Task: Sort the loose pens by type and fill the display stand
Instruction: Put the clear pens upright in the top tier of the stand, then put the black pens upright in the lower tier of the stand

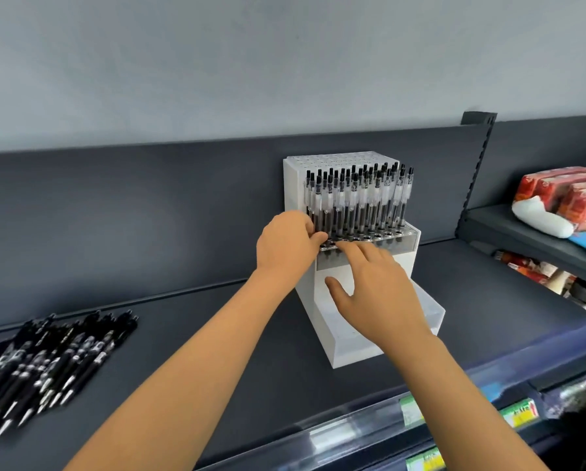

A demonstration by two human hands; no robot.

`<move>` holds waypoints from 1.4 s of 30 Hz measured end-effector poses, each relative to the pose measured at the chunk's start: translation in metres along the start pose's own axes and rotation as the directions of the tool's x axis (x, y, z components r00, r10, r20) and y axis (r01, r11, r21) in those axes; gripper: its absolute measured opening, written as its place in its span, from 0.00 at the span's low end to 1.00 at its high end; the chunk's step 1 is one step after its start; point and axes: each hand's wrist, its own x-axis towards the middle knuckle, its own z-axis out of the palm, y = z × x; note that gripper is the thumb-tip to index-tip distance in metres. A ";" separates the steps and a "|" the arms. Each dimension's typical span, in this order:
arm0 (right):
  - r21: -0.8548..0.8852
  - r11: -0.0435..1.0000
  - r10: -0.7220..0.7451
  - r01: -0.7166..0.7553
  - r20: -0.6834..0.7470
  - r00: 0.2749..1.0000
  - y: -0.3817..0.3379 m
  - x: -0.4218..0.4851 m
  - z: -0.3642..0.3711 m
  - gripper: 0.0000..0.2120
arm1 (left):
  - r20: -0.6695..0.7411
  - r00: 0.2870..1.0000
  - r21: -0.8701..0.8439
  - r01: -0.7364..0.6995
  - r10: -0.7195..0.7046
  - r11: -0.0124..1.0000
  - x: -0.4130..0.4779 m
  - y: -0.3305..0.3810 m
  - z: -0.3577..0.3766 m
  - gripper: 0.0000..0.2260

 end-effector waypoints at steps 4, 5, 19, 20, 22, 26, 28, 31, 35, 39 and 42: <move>-0.048 0.999 -0.014 0.015 0.012 1.000 0.002 0.002 -0.004 0.24 | 0.000 0.999 0.126 -0.043 0.043 0.991 -0.013 -0.006 -0.009 0.23; -0.042 0.999 -0.026 0.025 -0.008 1.000 0.000 0.002 -0.005 0.24 | -0.020 0.996 0.220 -0.077 0.084 0.972 -0.020 -0.010 -0.014 0.24; 0.219 0.955 -0.256 0.202 0.258 0.932 -0.205 -0.011 0.065 0.22 | -0.020 0.987 0.557 0.142 -0.158 0.818 -0.138 -0.226 -0.163 0.28; 0.224 0.960 -0.235 0.171 0.303 0.923 -0.225 -0.012 0.080 0.21 | -0.013 0.980 0.556 0.174 -0.201 0.813 -0.144 -0.247 -0.171 0.27; 0.195 0.979 -0.129 0.055 0.394 0.910 -0.260 -0.011 0.112 0.19 | -0.002 0.969 0.546 0.209 -0.248 0.812 -0.151 -0.287 -0.185 0.26; 0.132 0.955 0.175 -0.265 0.470 0.865 -0.312 0.000 0.165 0.22 | -0.003 0.970 0.473 0.215 -0.243 0.855 -0.150 -0.343 -0.193 0.23; 0.117 0.920 0.282 -0.374 0.467 0.838 -0.326 0.009 0.182 0.23 | -0.028 0.976 0.400 0.208 -0.215 0.892 -0.145 -0.360 -0.190 0.22; 0.121 0.860 0.364 -0.496 0.535 0.762 -0.338 0.024 0.192 0.20 | -0.042 0.982 0.299 0.186 -0.182 0.936 -0.138 -0.372 -0.184 0.21; 0.076 0.819 0.418 -0.569 0.600 0.682 -0.340 0.033 0.192 0.16 | -0.084 0.986 0.179 0.159 -0.146 0.971 -0.138 -0.378 -0.178 0.20; 0.000 0.837 0.459 -0.547 0.546 0.701 -0.336 0.032 0.196 0.14 | -0.126 0.985 0.124 0.137 -0.122 0.983 -0.137 -0.382 -0.178 0.19; 0.064 0.821 0.456 -0.567 0.522 0.720 -0.329 0.029 0.198 0.20 | -0.140 0.981 0.091 0.144 -0.131 0.985 -0.137 -0.383 -0.179 0.18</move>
